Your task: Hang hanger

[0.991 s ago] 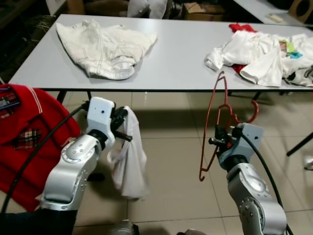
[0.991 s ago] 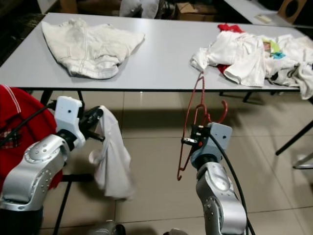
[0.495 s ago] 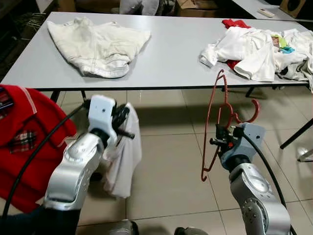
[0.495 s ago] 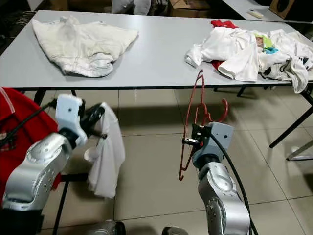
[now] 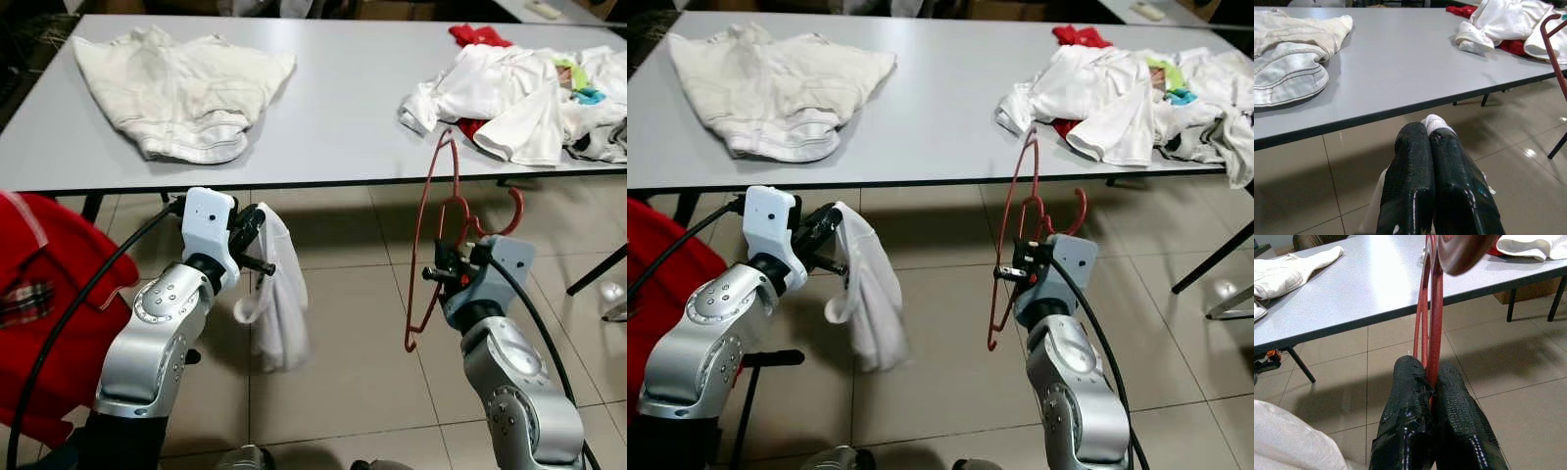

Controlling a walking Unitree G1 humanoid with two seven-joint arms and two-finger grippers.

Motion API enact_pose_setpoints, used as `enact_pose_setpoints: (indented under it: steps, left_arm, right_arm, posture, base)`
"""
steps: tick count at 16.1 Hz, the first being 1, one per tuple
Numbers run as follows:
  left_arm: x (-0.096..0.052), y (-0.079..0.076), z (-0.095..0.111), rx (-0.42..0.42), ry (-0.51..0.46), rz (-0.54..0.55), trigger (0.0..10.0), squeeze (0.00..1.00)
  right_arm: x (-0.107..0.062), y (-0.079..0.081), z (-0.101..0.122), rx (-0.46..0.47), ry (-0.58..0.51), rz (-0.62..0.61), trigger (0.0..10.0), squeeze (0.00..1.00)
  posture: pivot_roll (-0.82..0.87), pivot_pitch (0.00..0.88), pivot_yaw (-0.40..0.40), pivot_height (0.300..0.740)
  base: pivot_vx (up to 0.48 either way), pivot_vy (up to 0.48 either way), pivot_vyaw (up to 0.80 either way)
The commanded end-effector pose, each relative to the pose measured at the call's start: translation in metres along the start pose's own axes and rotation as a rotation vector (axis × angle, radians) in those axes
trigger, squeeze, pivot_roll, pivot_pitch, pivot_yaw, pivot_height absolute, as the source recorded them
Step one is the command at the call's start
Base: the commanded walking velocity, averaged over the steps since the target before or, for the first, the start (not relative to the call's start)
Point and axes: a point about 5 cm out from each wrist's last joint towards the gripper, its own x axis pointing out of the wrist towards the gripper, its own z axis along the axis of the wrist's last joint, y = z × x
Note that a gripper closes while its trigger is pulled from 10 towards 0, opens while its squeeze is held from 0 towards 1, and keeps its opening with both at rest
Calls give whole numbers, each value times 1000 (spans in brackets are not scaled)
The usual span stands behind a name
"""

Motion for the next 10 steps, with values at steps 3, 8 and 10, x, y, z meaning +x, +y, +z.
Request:
enact_pose_setpoints:
  steps: [3, 8, 10]
  left_arm:
    - [1, 3, 10, 22, -35, 3, 10000, 0]
    - [5, 1, 11, 21, -42, -9, 10000, 0]
    - [5, 0, 11, 22, -43, -13, 10000, 0]
  right_arm:
    - [-2, -3, 4, -11, -16, 8, 10000, 0]
    - [-2, -6, 6, -27, -29, -13, 10000, 0]
    - [-3, -9, 7, -14, -34, -25, 10000, 0]
  posture:
    - [39, 72, -26, 740]
    - [35, 67, -21, 740]
    - [33, 67, -23, 740]
  base:
    - [359, 0, 0]
    - [359, 0, 480]
    - [358, 0, 0]
